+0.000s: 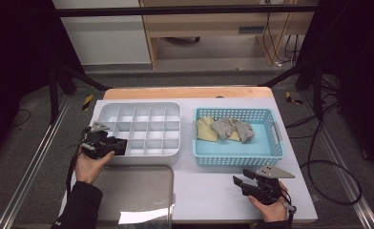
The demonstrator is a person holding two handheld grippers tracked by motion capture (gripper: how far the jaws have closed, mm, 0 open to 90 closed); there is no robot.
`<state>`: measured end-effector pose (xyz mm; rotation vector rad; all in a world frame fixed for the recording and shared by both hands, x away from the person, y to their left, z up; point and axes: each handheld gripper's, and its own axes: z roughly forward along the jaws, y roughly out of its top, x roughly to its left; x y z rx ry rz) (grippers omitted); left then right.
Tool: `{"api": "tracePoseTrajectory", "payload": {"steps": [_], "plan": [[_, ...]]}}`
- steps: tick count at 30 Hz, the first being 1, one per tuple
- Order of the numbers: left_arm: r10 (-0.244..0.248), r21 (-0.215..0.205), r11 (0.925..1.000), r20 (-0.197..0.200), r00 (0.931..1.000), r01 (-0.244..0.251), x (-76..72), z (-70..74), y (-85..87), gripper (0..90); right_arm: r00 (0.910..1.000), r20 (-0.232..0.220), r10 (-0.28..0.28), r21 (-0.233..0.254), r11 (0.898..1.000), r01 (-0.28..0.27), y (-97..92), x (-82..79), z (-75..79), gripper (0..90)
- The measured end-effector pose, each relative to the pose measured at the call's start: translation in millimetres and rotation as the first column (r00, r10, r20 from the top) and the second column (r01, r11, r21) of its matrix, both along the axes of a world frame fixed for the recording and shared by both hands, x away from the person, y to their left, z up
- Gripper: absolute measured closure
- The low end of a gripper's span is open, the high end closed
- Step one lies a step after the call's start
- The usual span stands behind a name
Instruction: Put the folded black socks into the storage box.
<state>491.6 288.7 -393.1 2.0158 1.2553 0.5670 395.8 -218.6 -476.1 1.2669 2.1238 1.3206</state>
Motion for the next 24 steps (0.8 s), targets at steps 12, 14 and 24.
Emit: {"api": "tracePoseTrajectory", "payload": {"steps": [12, 14, 24], "plan": [[-0.031, -0.099, 0.9939, 0.165, 0.9857, 0.048, -59.1, 0.9, -20.2, 44.6, 0.999, 0.015, 0.042, 0.032, 0.999, -0.042, -3.0, -3.9, 7.5, 42.5], [-0.03, -0.106, 0.9932, 0.173, 0.9844, 0.049, -65.0, -1.5, -22.5, 43.9, 0.9981, 0.018, 0.059, 0.042, 0.997, -0.06, -3.1, -4.9, 9.8, 41.6], [-0.032, -0.13, 0.9899, 0.186, 0.9819, 0.057, -83.9, -13.8, -25.7, 41.2, 0.9944, 0.038, 0.099, 0.056, 0.993, -0.101, -1.7, -7.2, 22.1, 36.9]]}}
